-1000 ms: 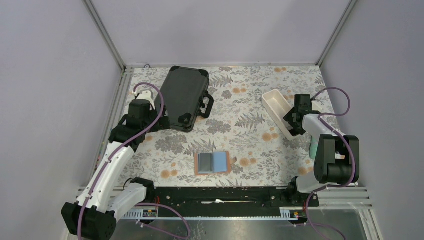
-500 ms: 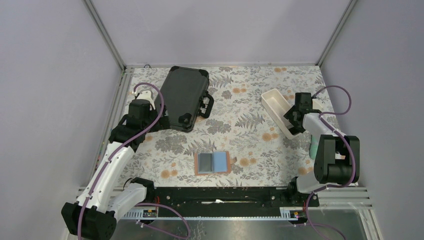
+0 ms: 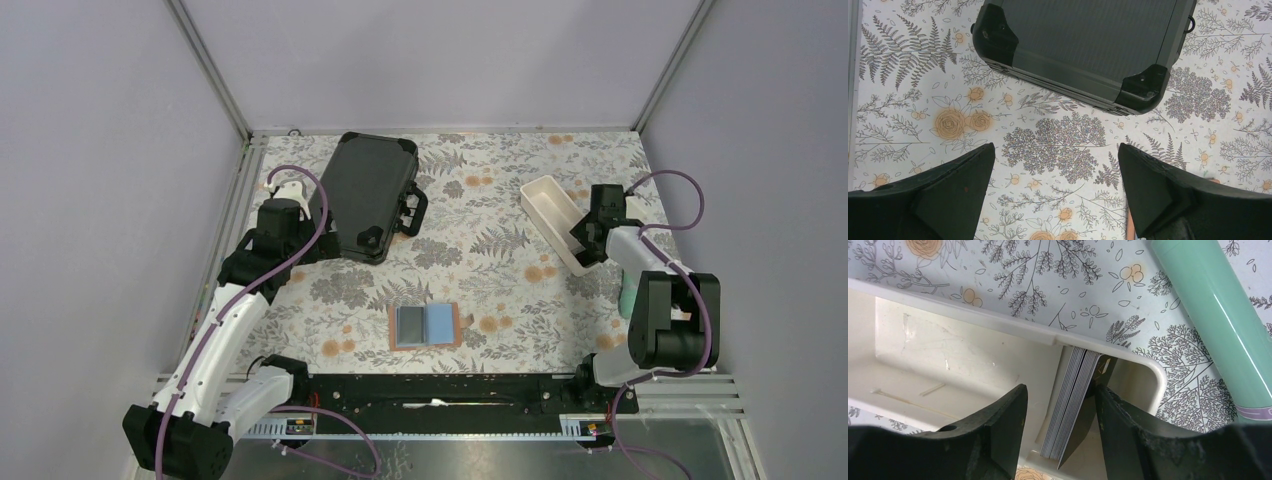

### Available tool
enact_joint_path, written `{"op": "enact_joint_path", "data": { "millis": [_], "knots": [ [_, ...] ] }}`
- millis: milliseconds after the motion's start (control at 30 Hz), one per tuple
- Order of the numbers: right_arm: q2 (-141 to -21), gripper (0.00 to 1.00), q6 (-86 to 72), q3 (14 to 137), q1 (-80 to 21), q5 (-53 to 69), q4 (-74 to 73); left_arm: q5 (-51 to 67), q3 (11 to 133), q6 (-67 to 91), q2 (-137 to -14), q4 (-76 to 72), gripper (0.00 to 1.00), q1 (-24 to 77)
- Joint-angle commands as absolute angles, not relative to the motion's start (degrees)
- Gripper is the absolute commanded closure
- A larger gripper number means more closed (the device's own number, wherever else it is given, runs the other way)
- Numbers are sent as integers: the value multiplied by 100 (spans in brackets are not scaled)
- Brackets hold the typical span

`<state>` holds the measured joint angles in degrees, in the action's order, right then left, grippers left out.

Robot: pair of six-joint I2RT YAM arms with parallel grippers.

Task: Put the credit cards into the card holder
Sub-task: Pick up the credit card from the storage box.

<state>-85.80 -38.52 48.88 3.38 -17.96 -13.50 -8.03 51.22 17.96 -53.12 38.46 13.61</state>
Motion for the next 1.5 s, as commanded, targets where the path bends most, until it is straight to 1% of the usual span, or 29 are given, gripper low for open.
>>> {"op": "enact_joint_path", "data": {
  "millis": [0, 133, 233, 367, 467, 600, 733, 967, 1033, 1133, 1267, 1467],
  "knots": [
    [-8267, 41, -3959, 5044, 353, -1898, -1169, -725, 5124, 1731, -5310, 3560, 1, 1345],
    [-8248, 43, -3953, 5047, 352, -1905, -1175, -712, 5124, 1731, -5321, 3558, 1, 1345],
    [-8260, 48, -3946, 5045, 352, -1903, -1174, -712, 5130, 1731, -5317, 3555, 1, 1345],
    [-8273, 58, -3933, 5013, 352, -1881, -1176, -703, 5115, 1731, -5310, 3551, 1, 1343],
    [-8258, 61, -3961, 5010, 353, -1909, -1250, -695, 5117, 1731, -5313, 3551, 1, 1344],
    [-8239, 63, -3963, 5002, 352, -1959, -1317, -679, 5111, 1731, -5322, 3542, 1, 1345],
    [-8169, 68, -3980, 4971, 354, -2001, -1341, -669, 5106, 1725, -5317, 3542, 1, 1345],
    [-8006, 72, -4007, 4973, 352, -2115, -1413, -633, 5099, 1726, -5331, 3533, 1, 1345],
    [-7953, 78, -4007, 4950, 352, -2116, -1413, -633, 5098, 1723, -5326, 3533, 1, 1345],
    [-7920, 80, -4021, 4947, 352, -2108, -1501, -624, 5098, 1731, -5320, 3529, 1, 1345],
    [-7849, 87, -3990, 4968, 352, -2133, -1640, -599, 5089, 1731, -5310, 3524, 1, 1345],
    [-7515, 89, -3921, 4861, 352, -2219, -1872, -537, 5080, 1731, -5293, 3511, 1, 1345]
  ]
}}
